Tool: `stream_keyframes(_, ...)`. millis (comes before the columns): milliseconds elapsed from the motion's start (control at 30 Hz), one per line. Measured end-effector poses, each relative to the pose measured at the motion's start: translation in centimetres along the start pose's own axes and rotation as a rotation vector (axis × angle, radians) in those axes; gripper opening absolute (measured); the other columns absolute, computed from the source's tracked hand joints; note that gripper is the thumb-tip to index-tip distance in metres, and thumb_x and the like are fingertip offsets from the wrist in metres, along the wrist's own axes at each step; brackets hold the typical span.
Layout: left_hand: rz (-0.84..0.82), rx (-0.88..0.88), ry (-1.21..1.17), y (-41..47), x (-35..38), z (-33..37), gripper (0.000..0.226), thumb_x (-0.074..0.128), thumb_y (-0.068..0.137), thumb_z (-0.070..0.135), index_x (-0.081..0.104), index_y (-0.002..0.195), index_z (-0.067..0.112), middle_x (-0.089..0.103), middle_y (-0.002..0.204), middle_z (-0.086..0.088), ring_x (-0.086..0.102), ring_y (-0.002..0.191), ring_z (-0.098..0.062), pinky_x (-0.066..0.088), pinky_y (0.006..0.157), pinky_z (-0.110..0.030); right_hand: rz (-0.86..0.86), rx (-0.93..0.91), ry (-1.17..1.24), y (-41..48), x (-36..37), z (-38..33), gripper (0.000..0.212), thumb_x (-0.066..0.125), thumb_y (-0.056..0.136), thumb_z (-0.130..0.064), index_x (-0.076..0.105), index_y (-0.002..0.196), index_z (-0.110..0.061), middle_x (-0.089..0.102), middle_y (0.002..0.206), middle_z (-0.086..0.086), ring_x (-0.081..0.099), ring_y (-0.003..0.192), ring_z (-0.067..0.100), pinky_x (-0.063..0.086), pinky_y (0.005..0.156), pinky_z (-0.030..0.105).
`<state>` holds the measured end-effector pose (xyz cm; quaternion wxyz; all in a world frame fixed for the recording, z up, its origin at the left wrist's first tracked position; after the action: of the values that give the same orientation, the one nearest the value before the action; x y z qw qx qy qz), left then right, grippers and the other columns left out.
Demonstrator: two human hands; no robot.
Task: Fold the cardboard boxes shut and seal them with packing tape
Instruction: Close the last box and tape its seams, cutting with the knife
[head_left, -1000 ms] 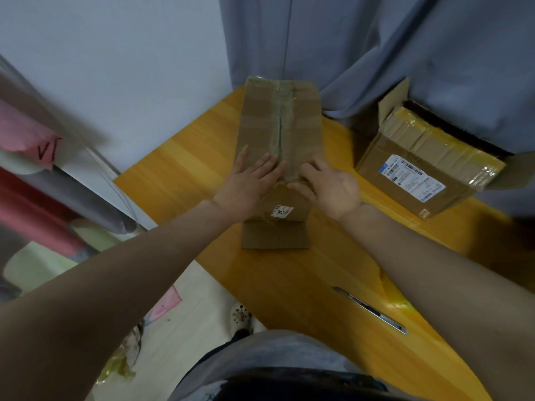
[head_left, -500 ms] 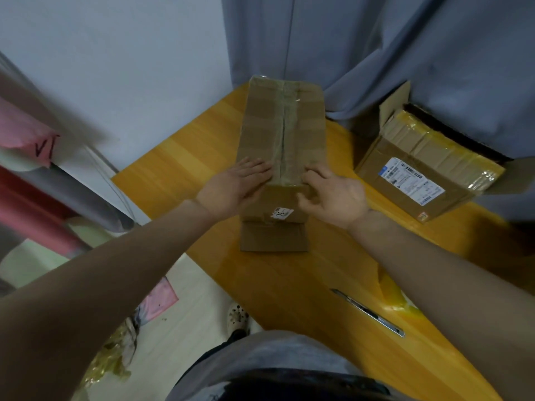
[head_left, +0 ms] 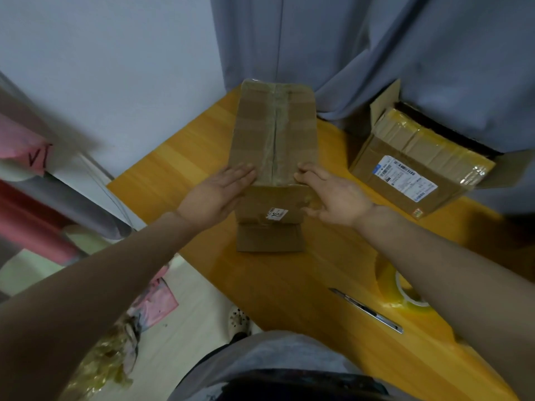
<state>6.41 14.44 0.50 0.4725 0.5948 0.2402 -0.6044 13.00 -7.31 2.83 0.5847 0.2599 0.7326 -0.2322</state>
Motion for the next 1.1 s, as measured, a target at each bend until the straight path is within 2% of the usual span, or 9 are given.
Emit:
stream_keyframes(167,0.06,-0.065,-0.01,-0.5,0.3,-0.4,0.064,0.068,0.084,0.006,0.04,0.142,0.005,0.039,0.147,-0.012,0.033,0.138,-0.027,0.021,0.115,-0.03,-0.035,-0.02,-0.036,-0.1,0.1,0.3,0.082,0.068,0.078,-0.003,0.027,0.147,-0.018,0.015,0.157,-0.002,0.038,0.133,0.021,0.035,0.082,0.018)
stream_keyframes(367,0.046,-0.053,0.02,0.1,-0.4,-0.6,0.063,0.077,0.074,0.001,0.053,0.132,0.006,0.054,0.136,-0.012,0.05,0.126,-0.029,0.04,0.102,-0.037,0.104,-0.072,-0.084,0.6,0.0,-0.2,0.06,0.067,0.074,0.011,0.051,0.129,-0.007,0.043,0.142,0.014,0.063,0.096,0.036,0.051,0.063,0.034)
stream_keyframes(467,0.031,-0.059,0.032,0.7,-0.8,-1.2,0.057,0.078,0.073,0.006,0.06,0.126,0.006,0.059,0.13,-0.011,0.057,0.118,-0.029,0.045,0.097,-0.037,0.103,-0.091,-0.055,0.9,0.3,0.2,0.062,0.075,0.067,0.008,0.057,0.123,-0.01,0.051,0.136,0.011,0.066,0.091,0.034,0.052,0.062,0.031)
stream_keyframes(567,0.122,-0.071,0.089,1.6,-2.1,0.3,0.033,0.065,0.082,0.027,0.072,0.108,0.009,0.07,0.113,-0.007,0.067,0.104,-0.025,0.057,0.079,-0.034,0.151,-0.071,-0.039,1.1,-0.4,-0.4,0.035,0.07,0.082,-0.015,0.061,0.116,-0.011,0.055,0.129,0.009,0.065,0.086,0.033,0.05,0.058,0.032)
stream_keyframes(667,0.17,-0.139,0.153,2.8,-2.4,1.9,0.045,0.049,0.087,0.047,0.074,0.079,0.011,0.074,0.089,-0.003,0.071,0.089,-0.018,0.058,0.057,-0.03,0.17,0.012,-0.123,1.4,-0.9,-1.1,0.034,0.056,0.091,-0.041,0.058,0.108,-0.012,0.054,0.117,0.008,0.061,0.073,0.03,0.038,0.05,0.029)
stream_keyframes(733,0.139,-0.172,0.247,3.2,-1.7,2.1,0.046,0.047,0.086,0.049,0.074,0.081,0.012,0.074,0.096,-0.003,0.07,0.096,-0.02,0.058,0.078,-0.044,0.137,0.108,-0.156,1.6,-0.9,-1.8,0.045,0.044,0.092,-0.055,0.054,0.109,-0.014,0.05,0.115,0.008,0.059,0.072,0.027,0.035,0.051,0.029)
stream_keyframes(800,0.12,-0.199,0.363,3.6,-0.7,1.9,0.042,0.048,0.086,0.049,0.073,0.084,0.015,0.074,0.097,0.0,0.07,0.095,-0.018,0.044,0.098,-0.049,0.109,0.202,-0.164,1.9,-0.9,-2.5,0.049,0.038,0.093,-0.058,0.051,0.113,-0.015,0.048,0.117,0.008,0.059,0.074,0.026,0.035,0.053,0.03)
stream_keyframes(933,0.112,-0.107,0.302,4.4,0.9,2.8,0.027,0.053,0.093,0.033,0.072,0.096,0.014,0.072,0.097,-0.003,0.069,0.089,-0.025,0.056,0.082,-0.035,0.089,0.246,-0.161,2.2,-1.1,-2.9,0.041,0.038,0.097,-0.049,0.05,0.113,-0.014,0.047,0.118,0.009,0.058,0.079,0.027,0.035,0.056,0.031)
stream_keyframes(1100,0.174,0.042,0.264,3.4,-0.9,2.1,0.03,0.055,0.084,0.015,0.071,0.109,0.012,0.071,0.108,-0.007,0.07,0.094,-0.029,0.058,0.077,-0.04,0.052,0.073,-0.062,1.1,-1.0,-1.6,0.029,0.044,0.098,-0.034,0.053,0.113,-0.011,0.047,0.119,0.01,0.059,0.081,0.03,0.04,0.057,0.033)
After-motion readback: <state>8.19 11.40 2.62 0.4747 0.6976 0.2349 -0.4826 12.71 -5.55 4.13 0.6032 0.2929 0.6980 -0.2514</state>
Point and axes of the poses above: each hand's wrist, its own y-axis towards the middle knuckle, its own x-axis out of the palm, z = x × y, the point moved 5 cm from there along y, towards the middle knuckle
